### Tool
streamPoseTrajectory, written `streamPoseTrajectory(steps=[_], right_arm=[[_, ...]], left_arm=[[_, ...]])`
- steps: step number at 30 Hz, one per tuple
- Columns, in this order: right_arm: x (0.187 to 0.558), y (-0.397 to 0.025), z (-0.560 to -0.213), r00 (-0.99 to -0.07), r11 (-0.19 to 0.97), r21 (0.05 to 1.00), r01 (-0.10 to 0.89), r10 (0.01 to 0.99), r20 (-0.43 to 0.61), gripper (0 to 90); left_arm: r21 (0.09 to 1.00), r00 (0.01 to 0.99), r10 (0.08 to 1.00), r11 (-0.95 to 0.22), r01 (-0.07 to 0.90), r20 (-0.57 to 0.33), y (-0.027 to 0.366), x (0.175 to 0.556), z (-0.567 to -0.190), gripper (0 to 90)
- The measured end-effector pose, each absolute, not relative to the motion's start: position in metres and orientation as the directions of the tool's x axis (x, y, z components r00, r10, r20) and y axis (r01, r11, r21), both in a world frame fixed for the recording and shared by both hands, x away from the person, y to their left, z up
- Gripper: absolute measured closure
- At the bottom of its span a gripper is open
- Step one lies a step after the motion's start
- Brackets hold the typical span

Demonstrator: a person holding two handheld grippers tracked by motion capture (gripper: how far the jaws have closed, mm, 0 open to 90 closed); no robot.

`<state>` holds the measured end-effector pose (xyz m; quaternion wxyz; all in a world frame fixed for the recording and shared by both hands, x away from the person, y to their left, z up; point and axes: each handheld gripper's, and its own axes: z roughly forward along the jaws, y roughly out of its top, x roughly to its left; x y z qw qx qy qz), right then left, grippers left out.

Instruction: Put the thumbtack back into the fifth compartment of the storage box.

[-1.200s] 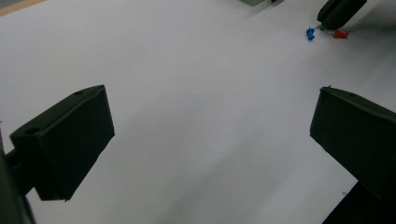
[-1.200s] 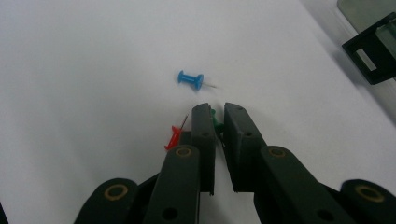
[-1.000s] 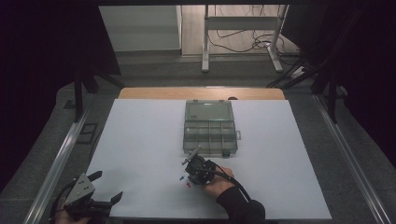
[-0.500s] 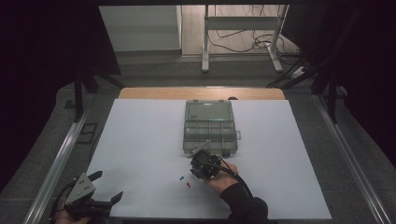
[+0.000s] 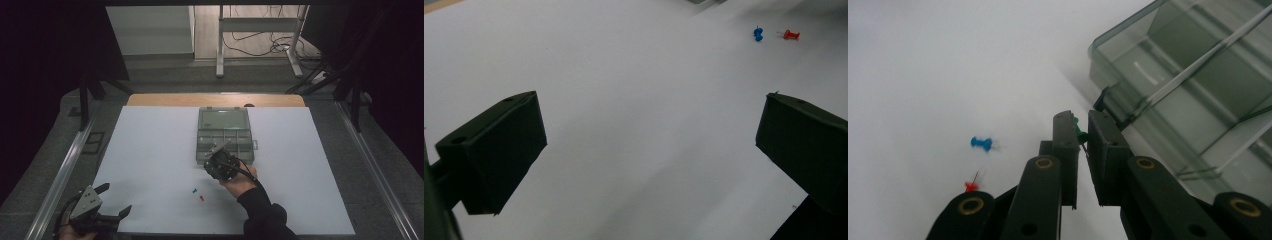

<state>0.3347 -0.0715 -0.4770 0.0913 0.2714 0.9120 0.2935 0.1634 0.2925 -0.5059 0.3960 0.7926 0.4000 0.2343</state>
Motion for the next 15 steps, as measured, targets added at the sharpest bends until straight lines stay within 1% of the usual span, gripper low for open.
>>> streamPoseTrajectory(steps=[15], right_arm=[[0.357, -0.065, -0.468, -0.814, 0.647, 0.620, 0.445, 0.581, -0.021, 81.9]], left_arm=[[0.814, 0.570, 0.820, -0.368, 0.449, 0.057, 0.292, 0.164, -0.506, 0.3]])
